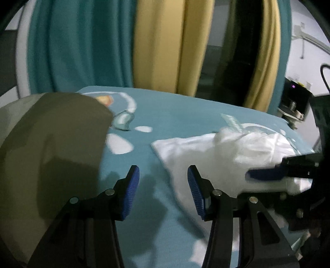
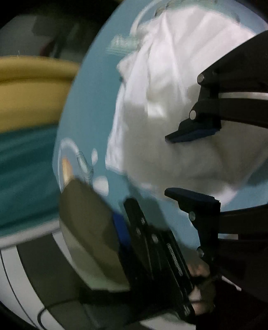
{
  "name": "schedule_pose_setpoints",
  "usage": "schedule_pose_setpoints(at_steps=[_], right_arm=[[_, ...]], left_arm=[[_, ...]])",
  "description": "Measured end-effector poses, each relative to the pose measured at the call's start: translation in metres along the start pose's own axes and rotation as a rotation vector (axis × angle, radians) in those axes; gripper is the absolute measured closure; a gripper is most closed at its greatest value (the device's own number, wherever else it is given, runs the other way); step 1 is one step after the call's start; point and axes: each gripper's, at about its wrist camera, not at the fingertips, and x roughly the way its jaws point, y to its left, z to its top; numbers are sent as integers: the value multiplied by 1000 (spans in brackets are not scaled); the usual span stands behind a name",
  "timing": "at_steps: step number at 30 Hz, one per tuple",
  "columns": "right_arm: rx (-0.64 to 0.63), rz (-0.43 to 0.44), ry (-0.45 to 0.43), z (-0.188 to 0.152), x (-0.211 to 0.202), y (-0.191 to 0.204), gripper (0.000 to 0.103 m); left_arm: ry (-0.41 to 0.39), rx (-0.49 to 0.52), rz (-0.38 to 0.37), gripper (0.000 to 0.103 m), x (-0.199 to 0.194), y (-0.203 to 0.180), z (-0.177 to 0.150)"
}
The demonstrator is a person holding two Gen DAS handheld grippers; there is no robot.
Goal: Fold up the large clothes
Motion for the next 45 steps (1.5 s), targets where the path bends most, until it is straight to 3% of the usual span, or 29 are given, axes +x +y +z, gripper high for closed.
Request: schedule_pose_setpoints(at_steps=[7, 10, 13, 19, 23, 27, 31, 34, 37, 41, 43, 45], right_arm=[[-85, 64, -20, 0, 1, 23, 57], [-70, 35, -66, -4, -19, 14, 56], [-23, -20, -107, -9, -39, 1, 55], [121, -177, -180, -36, -88, -51, 52], [237, -260, -201, -62, -110, -91, 50], [324, -302, -209, -82, -121, -121, 50], [372, -326, -205, -95, -127, -142, 49], [390, -334, -202, -100, -128, -154, 49], [402, -327, -213, -102, -130, -161, 49], [407, -310, -223, -103, -128, -163, 49], [402, -304, -219, -103, -124, -164, 49], [399, -303, -212, -103, -120, -163, 49]], left_arm=[[-1, -61, 52, 52, -9, 32, 2], [5, -68, 17, 52, -6, 27, 6], [27, -49, -73, 52, 6, 7, 11], [92, 88, -183, 51, 43, -44, 23], [173, 247, -192, 50, 73, -76, 28], [241, 326, -176, 50, 101, -91, 35], [292, 405, -112, 50, 133, -101, 41], [287, 449, -76, 50, 144, -101, 49], [264, 429, 27, 50, 151, -92, 61], [229, 319, 60, 50, 141, -70, 78], [208, 266, -7, 50, 126, -66, 80], [217, 219, -147, 50, 109, -66, 77]])
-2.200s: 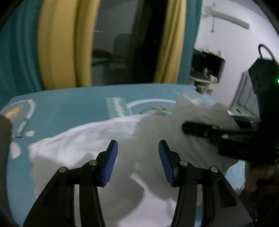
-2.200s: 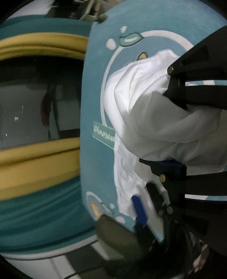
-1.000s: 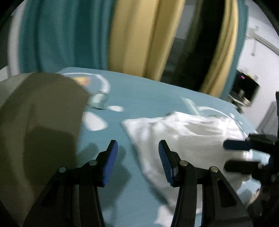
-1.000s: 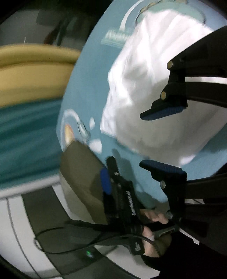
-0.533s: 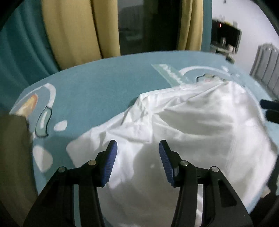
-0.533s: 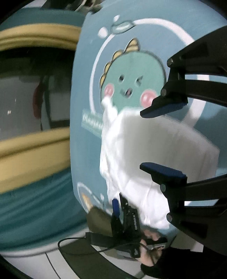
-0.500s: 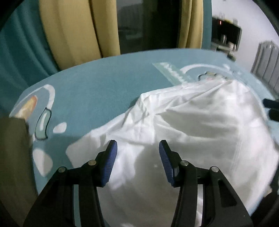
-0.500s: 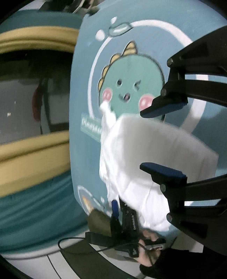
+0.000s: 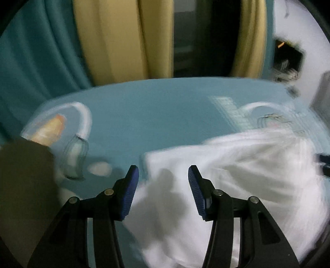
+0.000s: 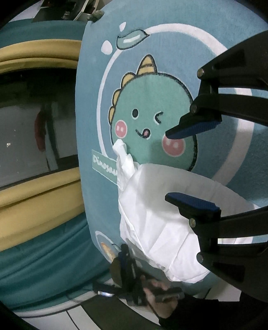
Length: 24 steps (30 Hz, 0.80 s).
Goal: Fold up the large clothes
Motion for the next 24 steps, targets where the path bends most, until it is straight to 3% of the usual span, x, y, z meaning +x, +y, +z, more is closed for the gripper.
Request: schedule_pose_setpoints(at_steps=[1, 4, 8, 12, 13, 14, 18, 24], right_arm=[[0, 0, 1, 0, 0, 0, 49], [2, 9, 0, -2, 0, 1, 49], [4, 19, -5, -4, -2, 4, 49], [-1, 38, -10, -8, -4, 9, 49], [-1, 39, -8, -9, -4, 10, 48], [-1, 38, -4, -11, -3, 11, 49], [4, 22, 1, -14, -3, 11, 48], [-12, 23, 10, -12, 2, 17, 48]], left_arm=[[-1, -14, -104, 50, -9, -4, -7], [53, 3, -226, 50, -15, -16, -27], [168, 46, -155, 50, 3, -30, -52], [133, 73, -150, 51, -4, -38, -62], [124, 96, -160, 63, -6, -41, -64], [121, 106, -180, 100, -7, -42, -66], [56, 57, -199, 101, -28, -36, -65], [-36, -41, -169, 101, -71, -7, -62]])
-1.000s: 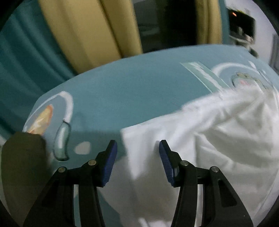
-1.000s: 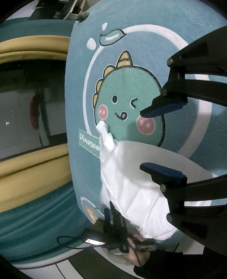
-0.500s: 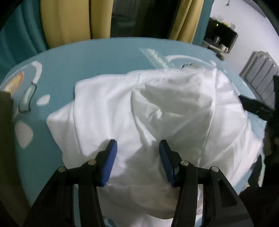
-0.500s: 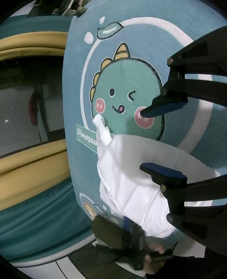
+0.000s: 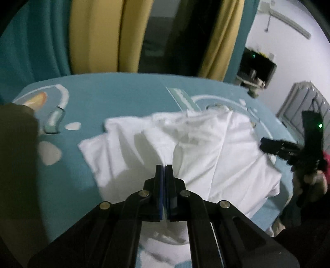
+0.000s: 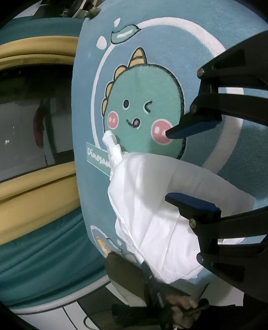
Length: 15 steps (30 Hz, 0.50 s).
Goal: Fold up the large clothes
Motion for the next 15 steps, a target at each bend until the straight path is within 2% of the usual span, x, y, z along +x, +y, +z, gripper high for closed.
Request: schedule_pose_setpoints(at_steps=[6, 10, 13, 15], right_arm=[[-53, -5, 19, 7, 16, 23, 45], [-75, -2, 52, 5, 37, 32, 44], [-94, -36, 62, 0, 47, 36, 44], [-106, -48, 60, -1, 46, 38, 44]], left_arm=[[-27, -12, 65, 101, -21, 4, -1], [40, -22, 109, 101, -3, 9, -17], [122, -60, 81, 100, 19, 16, -33], [136, -67, 67, 100, 24, 17, -36]])
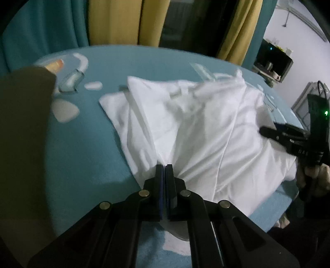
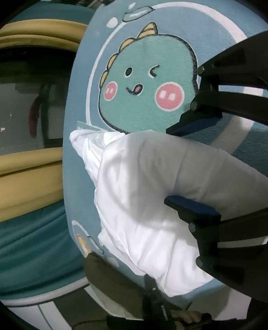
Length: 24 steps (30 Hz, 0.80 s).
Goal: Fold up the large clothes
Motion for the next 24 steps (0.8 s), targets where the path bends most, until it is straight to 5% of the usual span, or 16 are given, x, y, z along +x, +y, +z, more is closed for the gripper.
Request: schedule_pose_setpoints(at_steps=[3, 7, 9, 11, 18, 24], right_arm=[[1, -4, 0, -1, -2, -1, 43], [-12, -20, -18, 0, -7, 2, 43], [-19, -21, -30, 2, -11, 2, 43], [-23, -22, -44, 6, -16, 2, 43], [-9, -78, -130, 25, -33, -9, 42], [39, -95, -56, 34, 1, -23, 42]], left_arm=[[-3, -4, 20, 99, -2, -2, 9], [-116, 25, 71, 96, -23, -11, 30], [-171, 43, 28, 90, -32, -22, 41], [-203, 87, -8, 73, -33, -39, 52], [-167, 238, -71, 71, 5, -91, 69], [-62, 279, 7, 71, 49, -91, 57]])
